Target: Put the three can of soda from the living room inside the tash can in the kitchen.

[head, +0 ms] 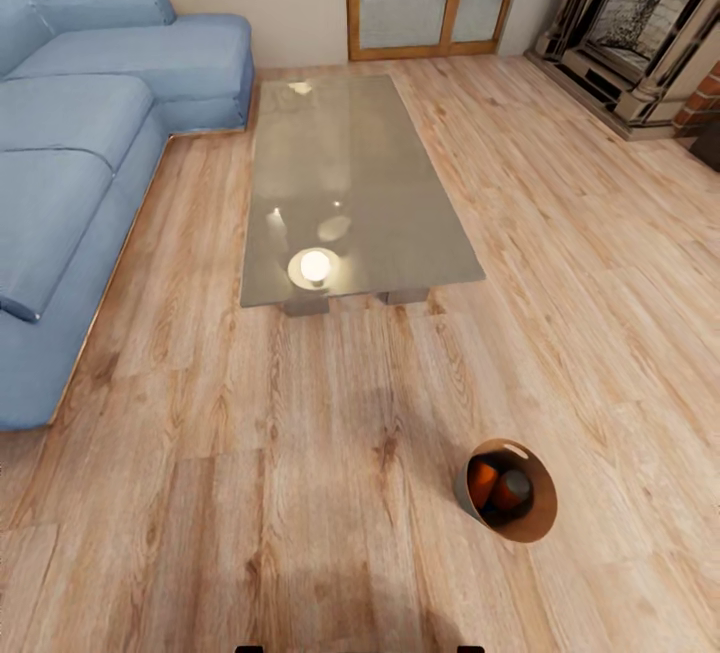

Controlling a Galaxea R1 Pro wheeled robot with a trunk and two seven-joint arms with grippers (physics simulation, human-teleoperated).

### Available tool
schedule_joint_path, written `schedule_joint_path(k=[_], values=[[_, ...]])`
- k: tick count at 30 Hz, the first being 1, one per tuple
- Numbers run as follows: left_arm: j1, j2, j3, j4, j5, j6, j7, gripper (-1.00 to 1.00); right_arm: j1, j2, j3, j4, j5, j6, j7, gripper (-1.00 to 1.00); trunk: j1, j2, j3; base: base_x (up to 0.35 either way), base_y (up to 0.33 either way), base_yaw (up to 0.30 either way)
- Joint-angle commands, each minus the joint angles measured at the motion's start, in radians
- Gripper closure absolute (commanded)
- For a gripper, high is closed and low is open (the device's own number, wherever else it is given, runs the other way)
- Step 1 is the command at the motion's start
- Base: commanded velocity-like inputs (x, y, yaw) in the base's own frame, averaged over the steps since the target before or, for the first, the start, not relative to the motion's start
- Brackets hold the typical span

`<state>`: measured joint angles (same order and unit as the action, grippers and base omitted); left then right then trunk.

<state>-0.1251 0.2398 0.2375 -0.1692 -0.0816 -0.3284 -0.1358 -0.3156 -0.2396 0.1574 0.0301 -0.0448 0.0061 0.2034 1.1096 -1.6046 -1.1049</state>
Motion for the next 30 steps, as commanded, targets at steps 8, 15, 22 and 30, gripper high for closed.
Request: schedule_joint_path(k=[8, 15, 22, 30], values=[[0.07, -0.007, -0.001, 0.04, -0.003, -0.037, -0.001, -1.0, 0.1, 0.023, -0.007, 0.01, -0.1, -0.133, -0.003, -1.0, -0.031, 0.056, 0.025, 0.0, 0.0, 0.0], [0.077, -0.001, 0.0, 0.108, -0.002, -0.034, 0.01, -1.0, 0.134, 0.035, -0.007, 0.011, -0.113, -0.184, -0.003, -1.0, -0.058, 0.105, 0.047, 0.0, 0.0, 0.0], [0.078, -0.001, 0.001, 0.12, 0.0, -0.033, 0.019, -1.0, 0.158, 0.035, -0.007, 0.01, -0.113, -0.202, -0.003, -1.0, -0.084, 0.154, 0.069, 0.0, 0.0, 0.0], [0.078, -0.001, 0.002, 0.122, 0.001, -0.032, 0.097, -1.0, 0.209, 0.028, -0.007, 0.01, -0.109, -0.215, -0.003, -1.0, -0.115, 0.21, 0.094, 0.0, 0.0, 0.0]])
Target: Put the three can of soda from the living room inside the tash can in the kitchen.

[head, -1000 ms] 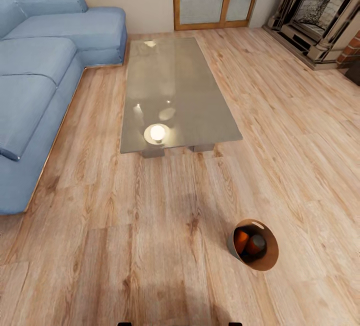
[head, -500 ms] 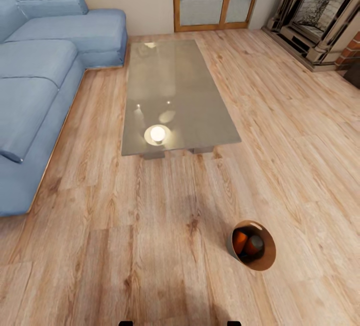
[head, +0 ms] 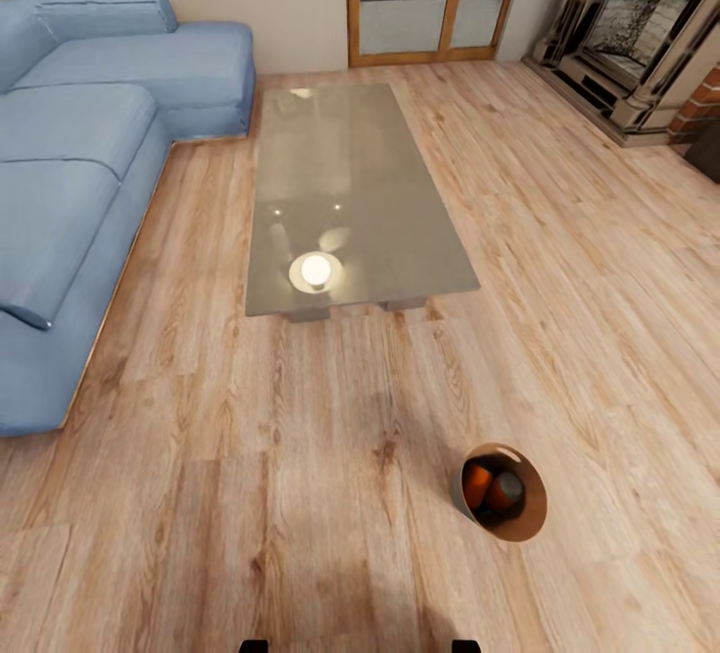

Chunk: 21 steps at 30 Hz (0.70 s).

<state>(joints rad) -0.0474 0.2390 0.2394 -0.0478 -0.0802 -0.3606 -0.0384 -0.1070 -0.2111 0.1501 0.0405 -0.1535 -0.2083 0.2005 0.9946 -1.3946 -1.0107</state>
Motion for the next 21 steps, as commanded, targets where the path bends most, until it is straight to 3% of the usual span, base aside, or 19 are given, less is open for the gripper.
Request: schedule_joint_path(k=[1, 13, 21], values=[[0.0, 0.0, 0.0, 0.0, 0.0, 0.0, 0.003, -1.0, 0.006, -0.002, 0.0, 0.0, -0.001, -0.006, 0.0, -1.0, -0.004, 0.007, 0.003, 0.0, 0.0, 0.0], [0.0, 0.003, 0.006, 0.0, 0.0, 0.002, 0.016, -1.0, 0.058, -0.029, -0.016, 0.001, -0.006, -0.049, -0.024, -1.0, -0.05, 0.091, 0.041, 0.0, 0.0, 0.0], [0.0, 0.003, 0.006, 0.0, -0.002, 0.001, 0.017, -1.0, 0.062, -0.058, -0.078, 0.0, -0.024, -0.053, -0.086, -1.0, -0.081, 0.147, 0.066, 0.0, 0.0, 0.0]])
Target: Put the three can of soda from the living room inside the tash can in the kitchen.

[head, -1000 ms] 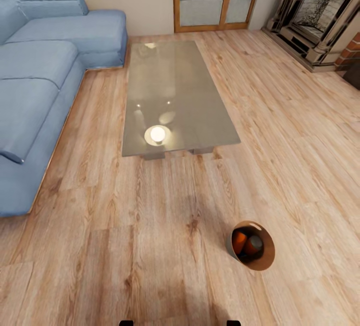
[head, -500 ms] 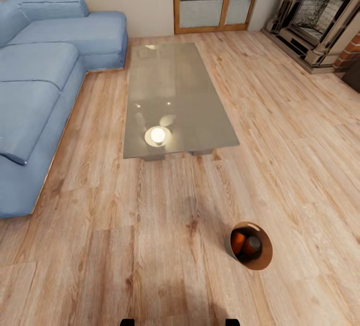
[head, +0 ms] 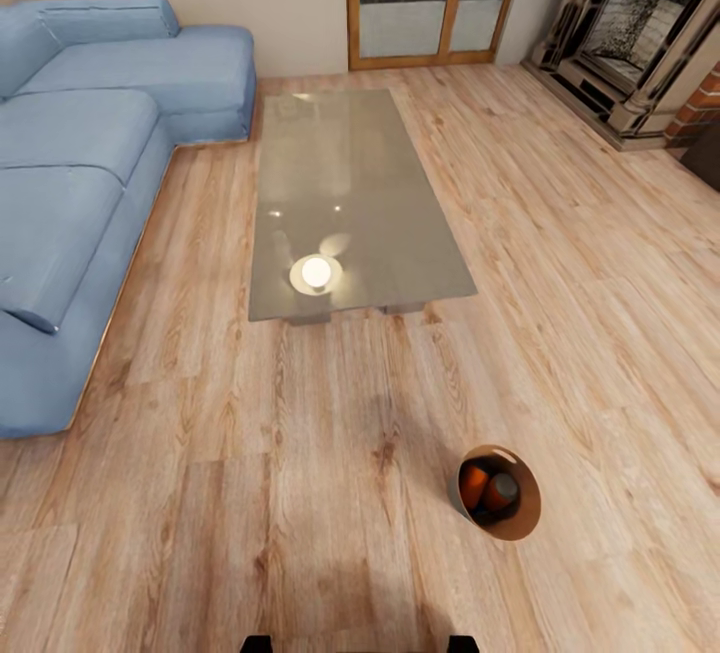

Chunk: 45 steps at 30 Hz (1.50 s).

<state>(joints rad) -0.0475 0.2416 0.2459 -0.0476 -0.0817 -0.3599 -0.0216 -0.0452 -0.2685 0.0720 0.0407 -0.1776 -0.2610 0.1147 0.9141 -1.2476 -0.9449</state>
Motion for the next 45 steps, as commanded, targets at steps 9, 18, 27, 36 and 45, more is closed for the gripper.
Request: schedule_joint_path(k=[9, 18, 27, 36, 45], values=[[0.0, -0.002, -0.001, 0.0, -0.002, -0.001, 0.0, -1.0, 0.001, -0.017, -0.025, 0.0, -0.046, 0.0, -0.027, -1.0, -0.035, 0.063, 0.028, 0.0, 0.0, 0.0], [0.0, -0.001, 0.015, 0.0, 0.004, 0.0, -0.001, -1.0, 0.001, -0.013, -0.025, 0.0, -0.099, -0.002, -0.058, -1.0, -0.069, 0.126, 0.057, 0.0, 0.0, 0.0], [0.0, -0.002, 0.042, 0.0, 0.012, -0.009, -0.005, -1.0, 0.002, 0.017, -0.017, -0.001, -0.092, -0.003, -0.058, -1.0, -0.104, 0.189, 0.085, 0.0, 0.0, 0.0], [0.0, -0.011, 0.044, 0.0, 0.009, -0.008, -0.005, -1.0, 0.002, 0.066, 0.025, -0.003, -0.09, -0.003, -0.058, -1.0, -0.138, 0.252, 0.113, 0.0, 0.0, 0.0], [0.0, -0.013, 0.044, 0.001, 0.007, 0.001, -0.015, -1.0, 0.002, 0.096, 0.079, -0.004, -0.091, -0.003, -0.058, -1.0, -0.173, 0.315, 0.141, 0.0, 0.0, 0.0]])
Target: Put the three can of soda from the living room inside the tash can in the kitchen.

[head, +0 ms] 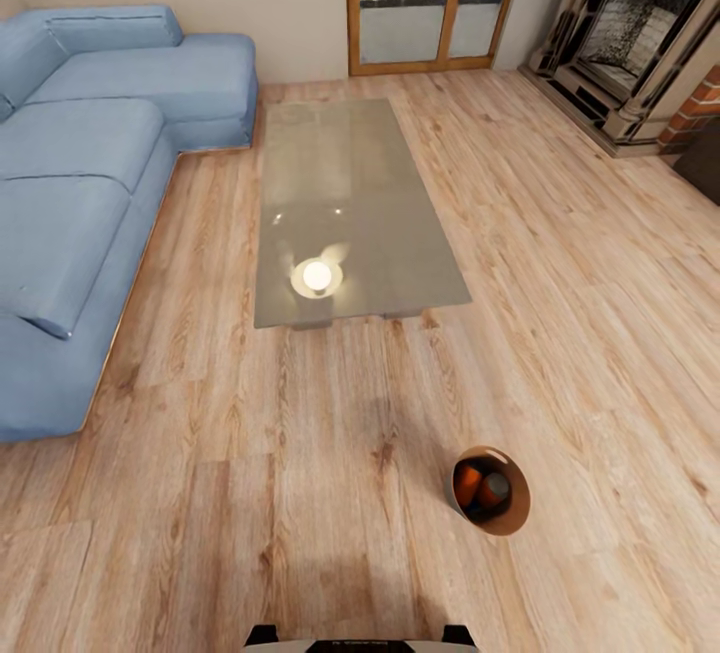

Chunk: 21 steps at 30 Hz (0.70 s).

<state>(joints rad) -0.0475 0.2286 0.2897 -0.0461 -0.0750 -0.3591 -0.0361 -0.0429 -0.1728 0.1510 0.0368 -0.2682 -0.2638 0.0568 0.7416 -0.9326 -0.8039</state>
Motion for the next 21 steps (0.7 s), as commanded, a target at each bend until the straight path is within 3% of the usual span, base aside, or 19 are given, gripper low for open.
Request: schedule_joint_path(k=[1, 9, 21], values=[[0.0, 0.0, 0.0, 0.0, 0.0, 0.0, 0.0, -1.0, 0.0, 0.0, 0.0, 0.0, 0.0, 0.0, 0.0, -1.0, -0.004, 0.007, 0.003, 0.0, 0.0, 0.0], [0.0, 0.0, -0.001, -0.001, 0.0, -0.001, 0.0, -1.0, 0.0, 0.001, -0.002, -0.002, -0.005, -0.001, 0.0, -1.0, -0.035, 0.063, 0.028, 0.0, 0.0, 0.0], [-0.001, 0.0, 0.002, -0.005, 0.004, -0.002, 0.009, -1.0, -0.001, 0.004, -0.007, -0.002, -0.018, 0.0, -0.005, -1.0, -0.035, 0.063, 0.028, 0.0, 0.0, 0.0]])
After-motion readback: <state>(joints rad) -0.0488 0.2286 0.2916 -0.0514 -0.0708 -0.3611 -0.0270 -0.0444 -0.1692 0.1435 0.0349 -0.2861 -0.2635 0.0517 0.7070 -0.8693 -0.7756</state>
